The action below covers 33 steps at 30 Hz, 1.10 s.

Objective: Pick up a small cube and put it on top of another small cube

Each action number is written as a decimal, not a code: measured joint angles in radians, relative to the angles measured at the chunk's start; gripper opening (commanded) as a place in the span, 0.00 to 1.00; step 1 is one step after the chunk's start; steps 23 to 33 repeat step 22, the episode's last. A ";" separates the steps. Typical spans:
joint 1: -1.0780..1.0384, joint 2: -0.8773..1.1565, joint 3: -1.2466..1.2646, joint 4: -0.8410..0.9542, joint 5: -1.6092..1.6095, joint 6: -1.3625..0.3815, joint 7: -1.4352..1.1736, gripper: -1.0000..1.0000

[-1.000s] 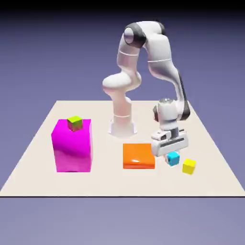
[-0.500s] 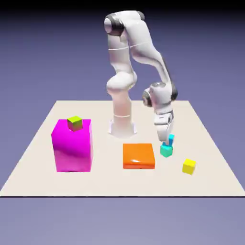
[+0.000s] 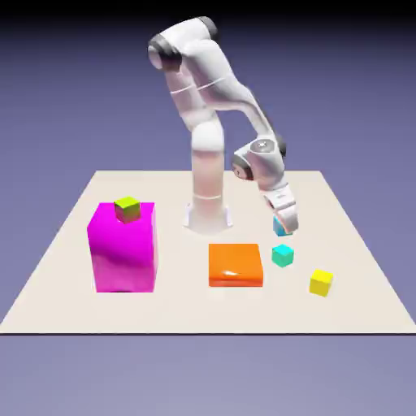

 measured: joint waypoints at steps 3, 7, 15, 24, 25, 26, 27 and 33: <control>0.109 0.009 -0.104 0.005 0.006 0.030 -0.006 0.00; 0.253 0.022 -0.242 0.012 0.015 0.070 -0.015 0.00; 0.543 0.047 -0.519 0.025 0.032 0.150 -0.032 0.00; 0.797 0.069 -0.761 0.037 0.047 0.220 -0.046 0.00; 0.797 0.069 -0.761 0.037 0.047 0.220 -0.046 0.00; 0.797 0.069 -0.761 0.037 0.047 0.220 -0.046 0.00; 0.797 0.069 -0.761 0.037 0.047 0.220 -0.046 0.00; 0.797 0.069 -0.761 0.037 0.047 0.220 -0.046 0.00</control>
